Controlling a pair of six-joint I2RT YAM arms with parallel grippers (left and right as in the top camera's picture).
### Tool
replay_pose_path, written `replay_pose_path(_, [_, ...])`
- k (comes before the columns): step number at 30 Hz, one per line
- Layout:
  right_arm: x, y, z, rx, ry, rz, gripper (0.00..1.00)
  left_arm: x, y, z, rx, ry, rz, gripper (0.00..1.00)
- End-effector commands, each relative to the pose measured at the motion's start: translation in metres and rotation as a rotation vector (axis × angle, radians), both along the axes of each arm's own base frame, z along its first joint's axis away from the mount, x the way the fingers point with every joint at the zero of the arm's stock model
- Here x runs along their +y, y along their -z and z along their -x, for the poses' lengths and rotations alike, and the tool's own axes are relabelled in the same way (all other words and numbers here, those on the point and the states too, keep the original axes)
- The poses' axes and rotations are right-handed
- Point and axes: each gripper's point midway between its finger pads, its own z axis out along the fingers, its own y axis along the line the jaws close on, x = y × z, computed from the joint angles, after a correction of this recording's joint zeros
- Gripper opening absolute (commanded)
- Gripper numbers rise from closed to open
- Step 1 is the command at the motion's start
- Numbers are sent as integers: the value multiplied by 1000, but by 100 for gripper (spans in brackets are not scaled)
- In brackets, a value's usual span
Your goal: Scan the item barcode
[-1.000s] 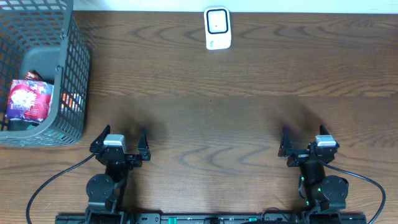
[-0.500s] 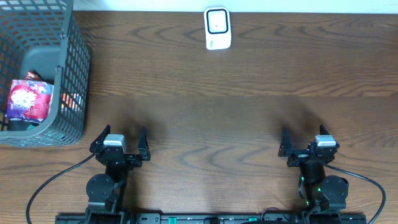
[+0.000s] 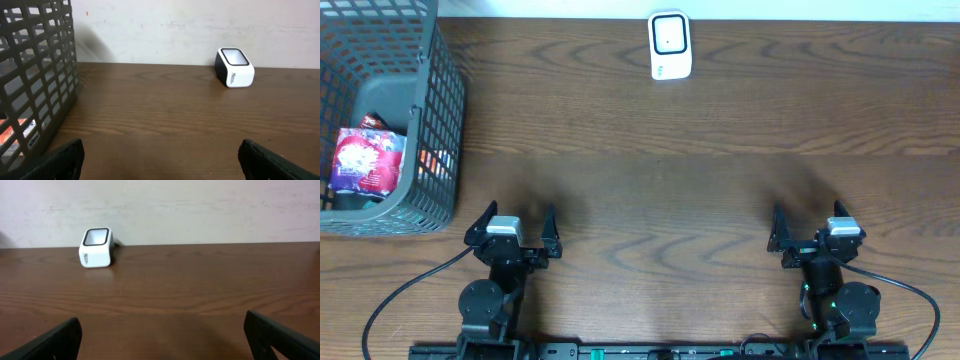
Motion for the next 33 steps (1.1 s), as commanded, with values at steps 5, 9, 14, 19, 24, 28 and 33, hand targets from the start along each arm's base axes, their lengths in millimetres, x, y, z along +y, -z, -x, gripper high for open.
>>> replay_pose_path(5, [-2, 2, 0, 6, 7, -7, 99, 1, 14, 1, 47, -3, 2, 98])
replay_pose_path(9, [-2, 2, 0, 6, 8, -7, 99, -20, 11, 4, 60, 100, 164, 98])
replay_pose_path(14, [-2, 2, 0, 5, 8, -7, 99, -33, -7, 5, 28, 167, 338, 98])
replay_pose_path(19, [-2, 2, 0, 5, 7, -7, 99, -59, -72, 20, -216, 377, 334, 98])
replay_pose_path(24, [-2, 2, 0, 5, 7, -7, 99, -53, -124, 35, -445, 383, 317, 98])
replay_pose_path(28, [-2, 2, 0, 5, 8, -7, 99, -25, -164, 42, -571, 239, 346, 98])
replay_pose_path(33, [-2, 2, 0, 6, 7, -7, 99, -8, -219, 48, -659, 115, 234, 98])
